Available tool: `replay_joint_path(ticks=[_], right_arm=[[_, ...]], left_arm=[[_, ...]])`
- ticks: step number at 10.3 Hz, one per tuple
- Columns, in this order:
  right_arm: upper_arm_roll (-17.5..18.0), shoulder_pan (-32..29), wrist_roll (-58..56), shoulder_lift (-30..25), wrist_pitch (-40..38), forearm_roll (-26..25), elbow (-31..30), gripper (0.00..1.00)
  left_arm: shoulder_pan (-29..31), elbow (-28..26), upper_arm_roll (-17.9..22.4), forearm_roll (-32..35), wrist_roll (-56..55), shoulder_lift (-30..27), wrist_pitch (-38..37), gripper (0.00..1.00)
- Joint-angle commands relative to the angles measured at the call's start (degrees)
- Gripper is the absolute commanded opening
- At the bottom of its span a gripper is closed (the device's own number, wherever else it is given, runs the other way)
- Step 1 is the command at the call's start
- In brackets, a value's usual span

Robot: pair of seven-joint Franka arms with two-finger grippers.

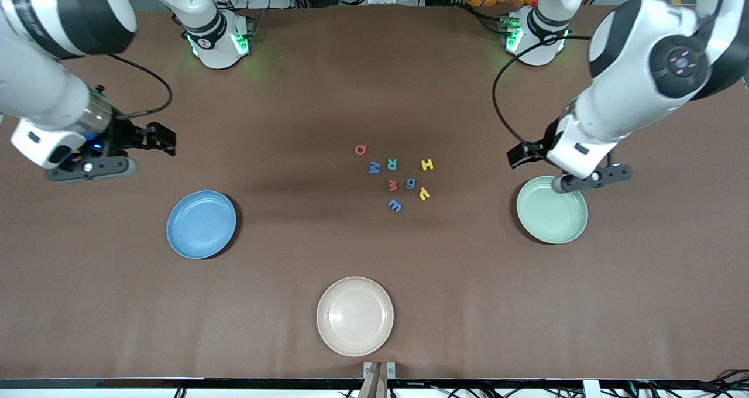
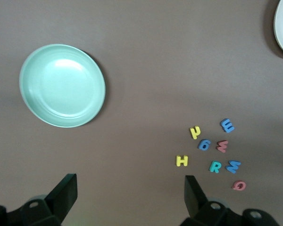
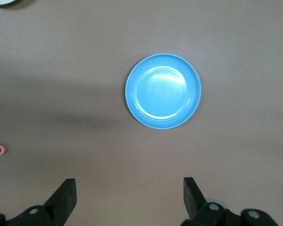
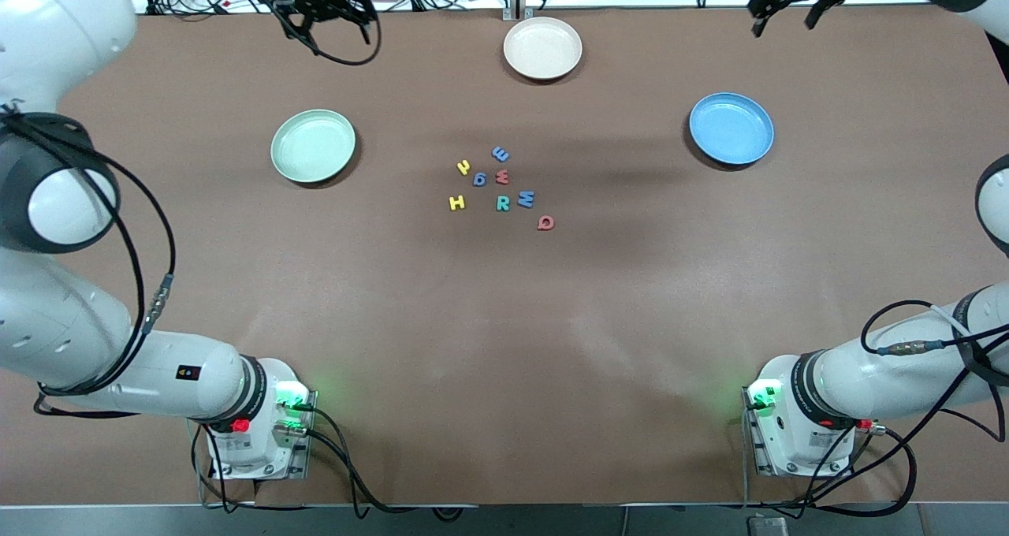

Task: Sort uppercase to blue plate, lowercase to green plate
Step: 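Lower the right gripper to the pink Q while the left gripper approaches letters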

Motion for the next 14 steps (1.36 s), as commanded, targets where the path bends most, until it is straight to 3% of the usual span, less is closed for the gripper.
replay_joint_path(ticks=[1,3,4,6,9,11,14], right_arm=[[1.24,2.82,6.20,-0.73,5.06,0.62,-5.48,1.00],[4.74,3.28,13.68,-0.73,11.20,0.62,-10.31,1.00],[5.37,4.76,17.54,-0.81,13.93,0.62,-12.86,1.00],[5.98,8.53,26.23,-0.81,19.73,0.62,-18.13,1.00],[11.59,9.43,38.01,-0.03,29.48,0.62,-24.99,1.00],[16.42,10.30,48.55,3.73,37.04,0.62,-27.38,1.00],[17.24,15.48,59.38,9.98,44.70,-0.34,-27.04,1.00]], left_arm=[[-1.29,0.77,0.61,-0.28,-1.22,2.97,2.27,1.00],[-1.38,0.77,0.96,-0.01,0.44,4.47,3.24,0.99],[-1.73,0.77,1.92,-0.01,0.53,5.26,4.29,0.93],[-5.31,0.77,4.37,-0.01,-0.43,7.45,5.70,0.90],[-16.64,1.99,14.11,-0.54,-4.46,11.84,7.72,0.90],[-20.79,3.05,17.21,-2.28,-6.92,14.75,10.43,0.89],[-22.03,3.14,17.31,-3.35,-9.38,17.65,15.18,0.86]])
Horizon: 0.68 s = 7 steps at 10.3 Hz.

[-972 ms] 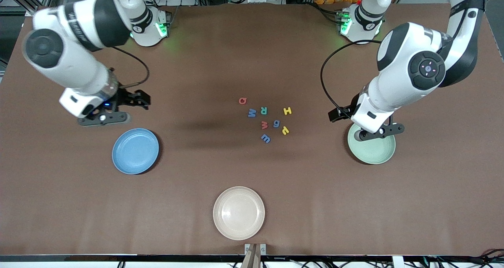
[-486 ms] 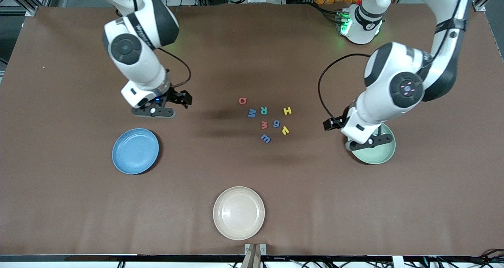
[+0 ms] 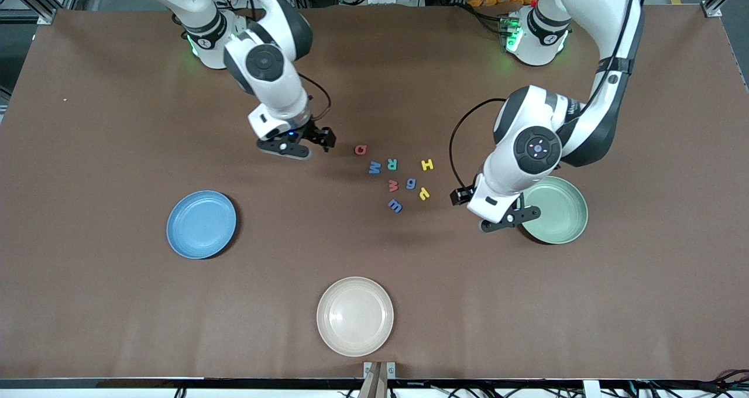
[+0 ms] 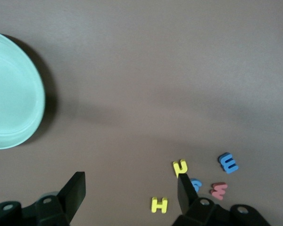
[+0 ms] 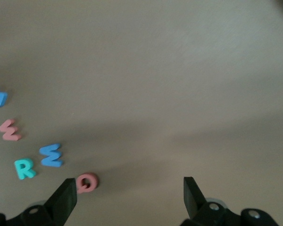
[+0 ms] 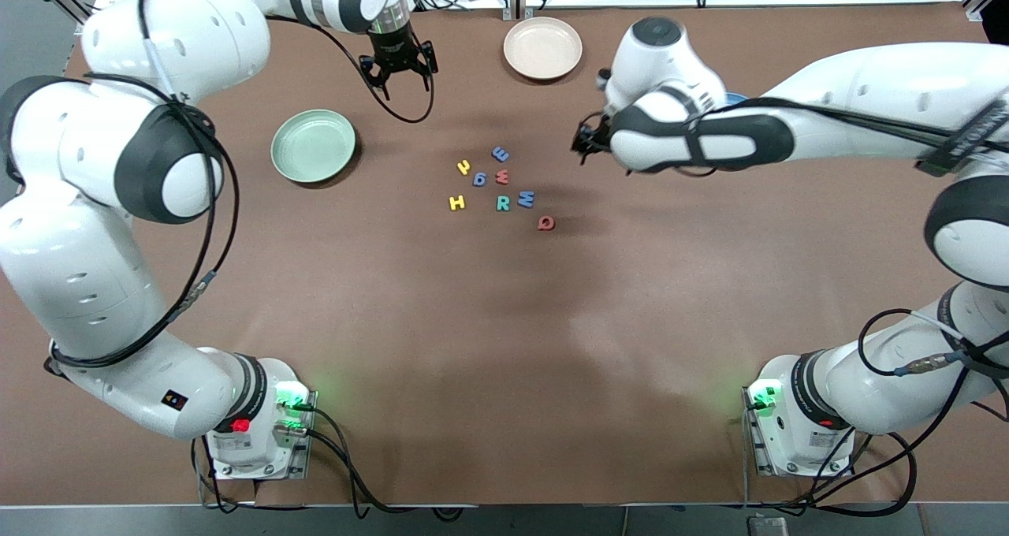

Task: Sort uppercase to blue plate, lowercase to green plate
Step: 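Lower the right gripper to the pink Q while the left gripper approaches letters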

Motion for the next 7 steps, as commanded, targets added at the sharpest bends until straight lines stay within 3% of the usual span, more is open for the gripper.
replay_joint_path(ticks=[1,3,7], right_arm=[[0.15,2.94,6.18,4.92,5.76,-0.58,0.73,0.97],[0.33,5.40,11.88,10.09,9.03,-1.80,3.35,0.95],[0.41,7.26,28.49,18.98,8.95,-16.47,9.95,0.91]], left_arm=[[-1.82,1.59,1.11,-1.39,-3.24,3.12,3.31,0.86],[-2.96,2.55,1.54,-2.53,-6.84,5.40,6.30,0.86],[-8.85,6.06,6.20,-4.29,-13.17,10.07,7.54,0.86]])
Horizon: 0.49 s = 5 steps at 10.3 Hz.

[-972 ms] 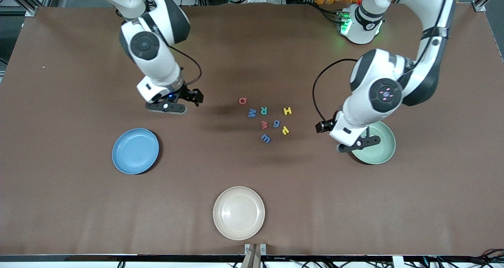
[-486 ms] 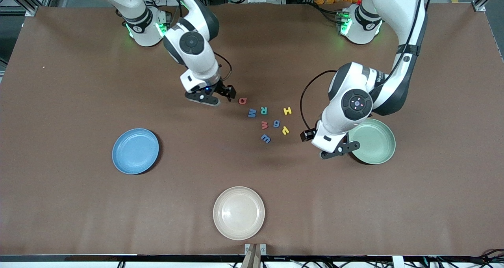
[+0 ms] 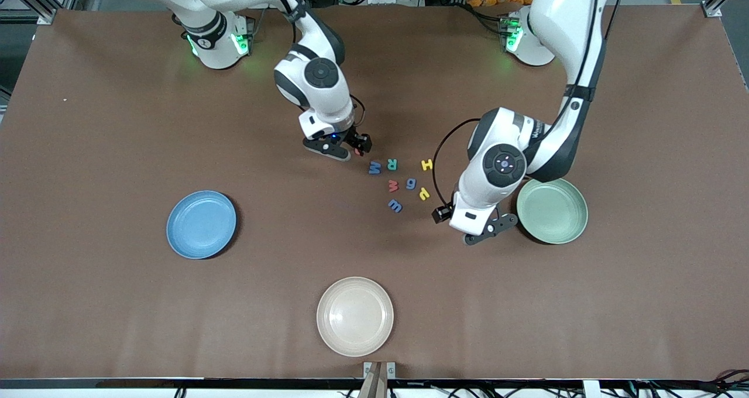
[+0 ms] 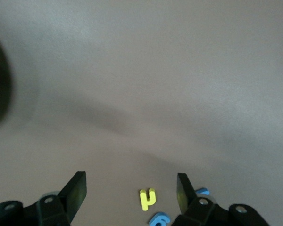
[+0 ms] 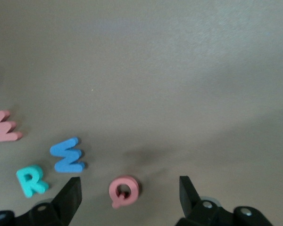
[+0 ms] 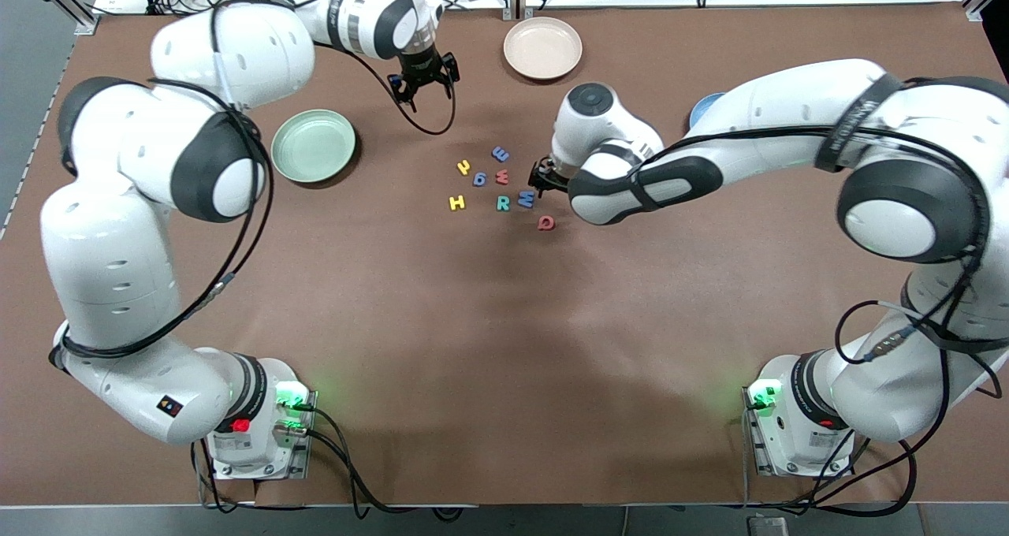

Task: Sort uppercase to blue plate, lowercase to green plate
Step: 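Lower the right gripper to the pink Q while the left gripper approaches letters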

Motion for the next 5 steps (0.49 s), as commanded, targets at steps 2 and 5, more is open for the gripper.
replay_joint_path(ticks=[2,5], right_arm=[[0.54,1.17,5.88,5.16,-0.25,-4.29,4.97,0.89],[0.98,1.95,8.08,5.60,-0.34,-4.46,4.71,0.85]], left_arm=[[-3.81,2.94,1.86,-1.52,-5.00,3.86,3.03,0.86],[-5.74,2.85,1.77,-1.52,-7.64,6.94,7.95,0.86]])
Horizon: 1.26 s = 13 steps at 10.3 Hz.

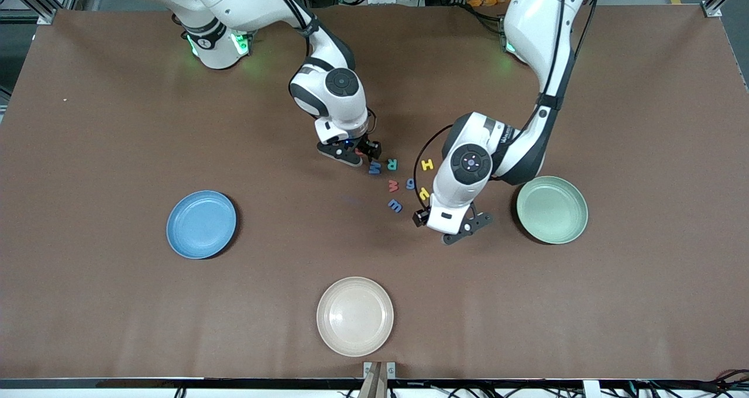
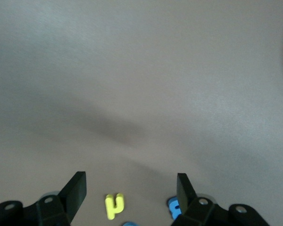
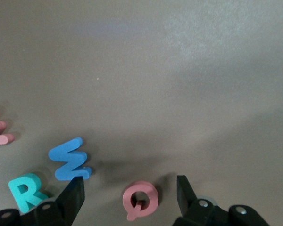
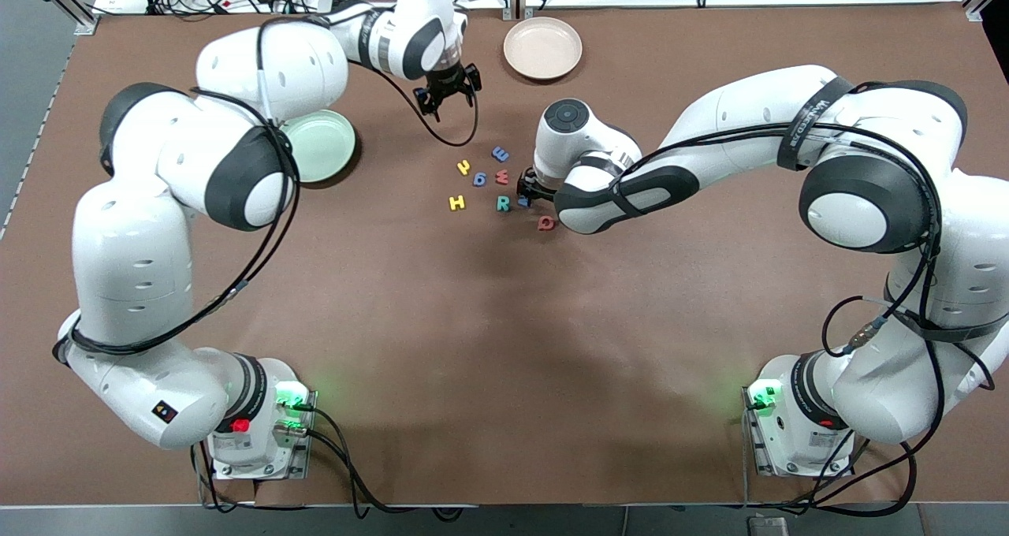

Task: Sort uppercase to blue plate, lowercase to green plate
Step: 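Grasp the pink Q with the right gripper and lift it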

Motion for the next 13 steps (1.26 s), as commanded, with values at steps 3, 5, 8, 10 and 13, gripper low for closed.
replay_joint_path(ticks=[3,5,8,10,13], right_arm=[[1.91,0.49,2.95,0.29,-0.87,-1.68,-0.27,0.81],[1.91,0.14,3.03,0.11,-0.87,-3.34,-1.94,0.79],[1.83,-0.74,2.95,0.20,-0.43,-3.96,-2.04,0.72],[1.91,-0.66,3.29,0.20,-0.34,-3.96,-1.95,0.60],[1.83,-0.66,4.97,0.37,-0.25,-4.05,-1.77,0.45]], left_arm=[[-3.08,1.11,0.94,-2.09,-3.54,3.99,3.23,0.86],[-3.52,0.67,0.85,-2.44,-4.16,4.17,3.32,0.86],[-3.87,-3.01,0.85,-2.70,-5.13,3.47,5.51,0.85],[-3.78,-6.26,0.76,-3.93,-5.65,2.16,6.92,0.86],[-4.05,-7.86,0.76,-4.29,-10.90,0.92,6.93,0.87]])
